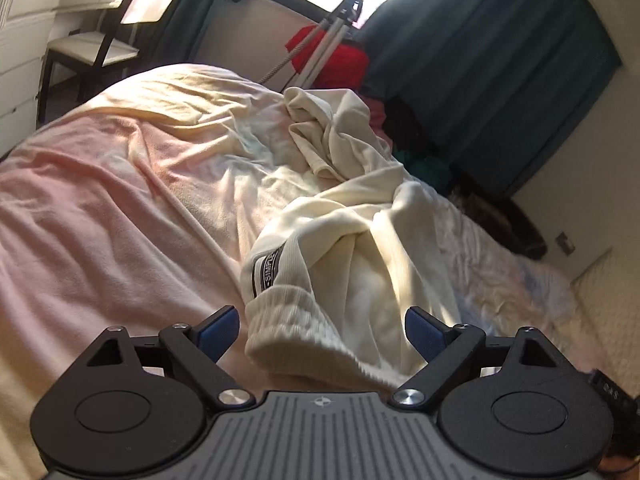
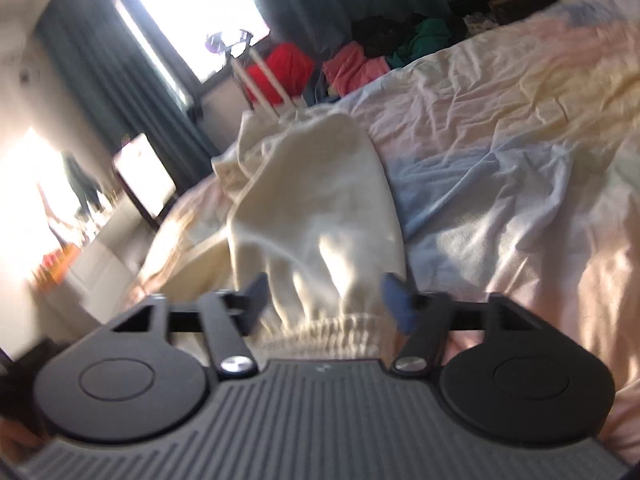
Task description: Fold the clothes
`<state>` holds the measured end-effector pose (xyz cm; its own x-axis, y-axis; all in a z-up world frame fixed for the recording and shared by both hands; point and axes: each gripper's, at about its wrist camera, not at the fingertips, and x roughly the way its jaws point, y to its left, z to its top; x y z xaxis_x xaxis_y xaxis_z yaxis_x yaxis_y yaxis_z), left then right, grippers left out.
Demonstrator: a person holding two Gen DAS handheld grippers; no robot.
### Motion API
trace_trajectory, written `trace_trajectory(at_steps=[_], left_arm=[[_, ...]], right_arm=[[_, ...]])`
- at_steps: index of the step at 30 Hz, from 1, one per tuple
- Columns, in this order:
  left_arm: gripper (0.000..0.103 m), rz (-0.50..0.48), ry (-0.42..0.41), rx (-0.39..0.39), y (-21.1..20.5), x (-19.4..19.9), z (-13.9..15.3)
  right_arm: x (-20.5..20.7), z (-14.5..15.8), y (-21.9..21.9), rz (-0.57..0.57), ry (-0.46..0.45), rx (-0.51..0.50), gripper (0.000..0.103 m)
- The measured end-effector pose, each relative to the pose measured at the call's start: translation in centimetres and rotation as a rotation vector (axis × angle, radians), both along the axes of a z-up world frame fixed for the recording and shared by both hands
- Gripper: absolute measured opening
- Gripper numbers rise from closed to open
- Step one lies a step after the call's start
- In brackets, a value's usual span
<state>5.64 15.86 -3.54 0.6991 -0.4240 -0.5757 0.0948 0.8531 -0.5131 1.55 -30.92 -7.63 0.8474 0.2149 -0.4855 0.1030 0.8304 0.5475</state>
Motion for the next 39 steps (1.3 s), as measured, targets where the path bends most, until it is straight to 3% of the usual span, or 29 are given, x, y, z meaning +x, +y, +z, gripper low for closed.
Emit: trace_trajectory(at_steps=[5,10,13,15,17,18,21,26,30,36,39], left_arm=[[0.092,0.057,0.061,0.007,-1.3,3.1,-2.7],[0.078,0.081,0.148,0.011,-2.1,5.7,-5.7],[0.064,0.119,0.182,-0.015,-1.5,6.2,-6.9],[0.044,0.15,0.197,-0.067,-0.7,6.3,-7.5],[0.034,0.185,0.2,-0.107,0.1,6.3,-7.6],[0.027,0.197,0.184,-0.12,0.4,6.2,-7.4],[0.015,0.217,0.106,-0.116,1.0,6.0,-5.5],[0.014,0.251,-0.036,-0.059,2.8,7.1,0.3],[0.013,0.288,-0.101,-0.001,6.0,9.9,5.1],[0.013,0.39,-0.193,0.209,11.8,16.2,11.5],[0.013,0.463,-0.191,0.344,14.7,20.7,11.7]], right_arm=[[3.1,-2.7,0.4,0.007,0.098,0.017,0.077],[6.7,-5.8,0.8,-0.027,0.205,0.0,0.077],[7.9,-7.6,0.6,-0.005,0.248,0.084,0.077],[8.2,-8.5,0.7,0.025,0.269,0.145,0.072],[7.8,-8.1,0.8,0.034,0.258,0.136,0.052],[7.6,-7.9,0.8,0.042,0.246,0.157,0.048],[5.9,-6.7,1.4,0.081,0.183,0.213,0.04],[3.2,-4.9,4.8,0.195,0.148,0.286,0.033],[3.9,-4.6,10.2,0.288,0.17,0.363,0.029],[9.0,-4.4,22.2,0.456,0.179,0.483,0.027],[12.4,-4.5,28.5,0.532,0.178,0.539,0.027]])
